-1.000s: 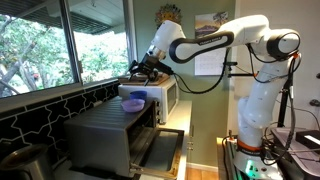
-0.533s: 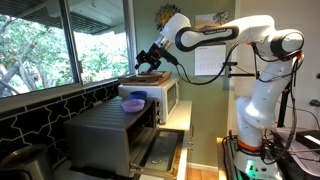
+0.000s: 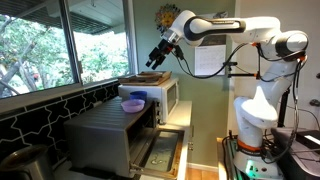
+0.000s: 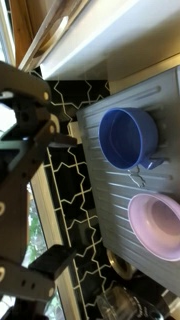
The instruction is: Remove the purple bowl from the oven and pour the liquid from the bowl into the blue mug then set the bowl on top of the oven
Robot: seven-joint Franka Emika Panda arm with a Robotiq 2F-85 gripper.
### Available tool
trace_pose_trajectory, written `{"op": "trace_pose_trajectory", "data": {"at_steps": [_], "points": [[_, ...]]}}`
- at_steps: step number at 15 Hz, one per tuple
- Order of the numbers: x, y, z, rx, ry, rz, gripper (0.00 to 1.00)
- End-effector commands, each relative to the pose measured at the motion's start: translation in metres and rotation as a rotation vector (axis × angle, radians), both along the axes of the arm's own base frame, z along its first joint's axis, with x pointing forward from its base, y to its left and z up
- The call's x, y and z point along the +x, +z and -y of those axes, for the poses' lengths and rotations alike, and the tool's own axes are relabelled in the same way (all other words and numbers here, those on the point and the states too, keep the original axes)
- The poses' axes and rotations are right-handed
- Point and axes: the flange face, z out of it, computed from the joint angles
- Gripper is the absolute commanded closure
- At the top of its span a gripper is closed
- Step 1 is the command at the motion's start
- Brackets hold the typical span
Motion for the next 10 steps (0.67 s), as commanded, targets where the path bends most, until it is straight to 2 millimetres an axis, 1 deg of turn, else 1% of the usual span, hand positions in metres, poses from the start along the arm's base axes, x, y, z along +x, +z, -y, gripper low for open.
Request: {"op": "trace_pose_trajectory", "data": {"at_steps": [1, 4, 8, 9, 10], "points": [[-0.022, -0.002, 0.012, -0.057, 0.184, -0.027, 0.0], [-0.031, -0.004, 0.014, -0.113, 0.285, -0.041, 0.0], [-0.038, -0.007, 0.017, -0.164, 0.369, -0.057, 0.0], [-0.029, -0.002, 0.012, -0.159, 0.322, -0.05, 0.0], [-0.03, -0.003, 0.012, -0.167, 0.334, -0.052, 0.0]]}}
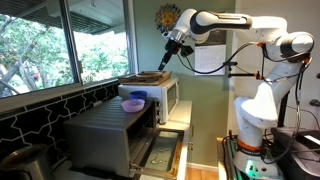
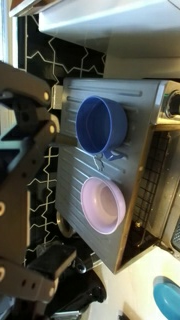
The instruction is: Remove the purple bowl from the oven and pour the liquid from the bowl into the blue mug then set the bowl on top of the oven
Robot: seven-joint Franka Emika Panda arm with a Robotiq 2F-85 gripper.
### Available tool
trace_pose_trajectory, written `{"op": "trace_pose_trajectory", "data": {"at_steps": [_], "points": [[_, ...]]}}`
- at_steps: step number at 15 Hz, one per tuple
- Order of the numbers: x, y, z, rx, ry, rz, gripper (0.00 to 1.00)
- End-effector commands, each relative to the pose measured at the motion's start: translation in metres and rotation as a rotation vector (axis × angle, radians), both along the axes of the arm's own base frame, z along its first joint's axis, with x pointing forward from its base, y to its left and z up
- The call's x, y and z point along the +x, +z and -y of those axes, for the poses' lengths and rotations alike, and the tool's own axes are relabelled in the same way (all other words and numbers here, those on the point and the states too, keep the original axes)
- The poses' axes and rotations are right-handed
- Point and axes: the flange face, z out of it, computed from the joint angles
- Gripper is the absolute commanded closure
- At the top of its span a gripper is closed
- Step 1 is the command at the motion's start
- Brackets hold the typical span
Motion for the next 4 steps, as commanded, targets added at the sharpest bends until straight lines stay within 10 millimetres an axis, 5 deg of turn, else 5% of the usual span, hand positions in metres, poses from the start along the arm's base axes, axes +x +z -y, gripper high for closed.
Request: {"op": "trace_pose_trajectory", "data": {"at_steps": [1, 4], "points": [[-0.0001, 0.0008, 0.0003, -0.004, 0.007, 0.001, 0.0], [-0.0002, 0.0008, 0.0005, -0.007, 0.011, 0.003, 0.0]]}}
